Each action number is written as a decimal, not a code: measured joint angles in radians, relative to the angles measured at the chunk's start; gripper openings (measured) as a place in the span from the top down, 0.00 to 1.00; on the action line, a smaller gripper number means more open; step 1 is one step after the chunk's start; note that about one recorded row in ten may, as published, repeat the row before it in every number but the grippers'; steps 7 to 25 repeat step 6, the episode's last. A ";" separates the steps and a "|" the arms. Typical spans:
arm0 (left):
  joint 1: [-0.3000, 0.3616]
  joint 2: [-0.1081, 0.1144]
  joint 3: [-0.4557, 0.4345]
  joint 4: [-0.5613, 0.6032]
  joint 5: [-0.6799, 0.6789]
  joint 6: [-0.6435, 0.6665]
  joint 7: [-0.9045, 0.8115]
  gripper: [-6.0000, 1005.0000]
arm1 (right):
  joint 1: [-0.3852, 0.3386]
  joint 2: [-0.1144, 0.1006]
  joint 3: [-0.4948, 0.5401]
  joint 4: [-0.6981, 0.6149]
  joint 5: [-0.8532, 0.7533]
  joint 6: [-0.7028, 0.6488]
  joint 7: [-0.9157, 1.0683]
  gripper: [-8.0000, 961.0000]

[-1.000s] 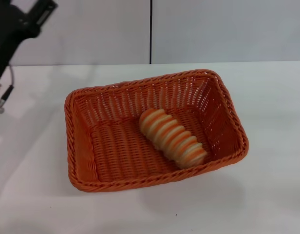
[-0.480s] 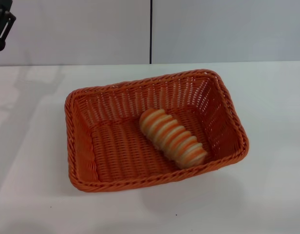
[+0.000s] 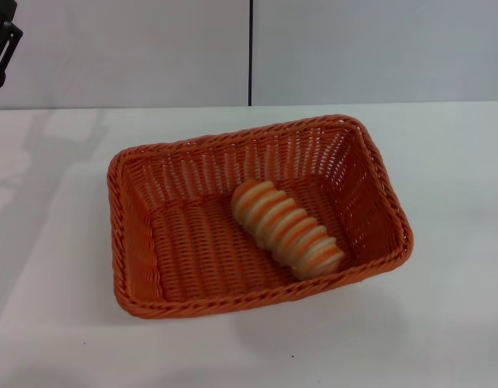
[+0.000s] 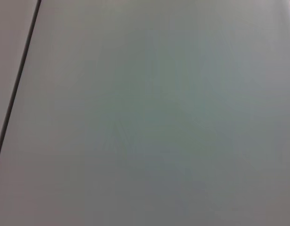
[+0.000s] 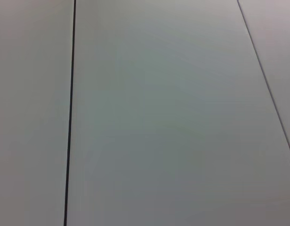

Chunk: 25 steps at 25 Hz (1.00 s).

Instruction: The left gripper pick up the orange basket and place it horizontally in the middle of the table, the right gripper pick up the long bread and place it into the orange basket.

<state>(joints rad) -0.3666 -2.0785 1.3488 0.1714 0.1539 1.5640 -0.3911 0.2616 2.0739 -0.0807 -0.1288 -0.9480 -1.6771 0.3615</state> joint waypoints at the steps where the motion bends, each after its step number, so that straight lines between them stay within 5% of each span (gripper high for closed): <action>1: 0.000 0.000 0.000 0.000 0.000 0.000 0.000 0.16 | 0.000 0.000 0.000 0.000 0.000 0.000 0.000 0.40; 25: 0.000 0.000 0.003 -0.002 0.004 0.019 -0.003 0.16 | 0.003 0.001 0.001 0.001 0.000 0.001 -0.001 0.40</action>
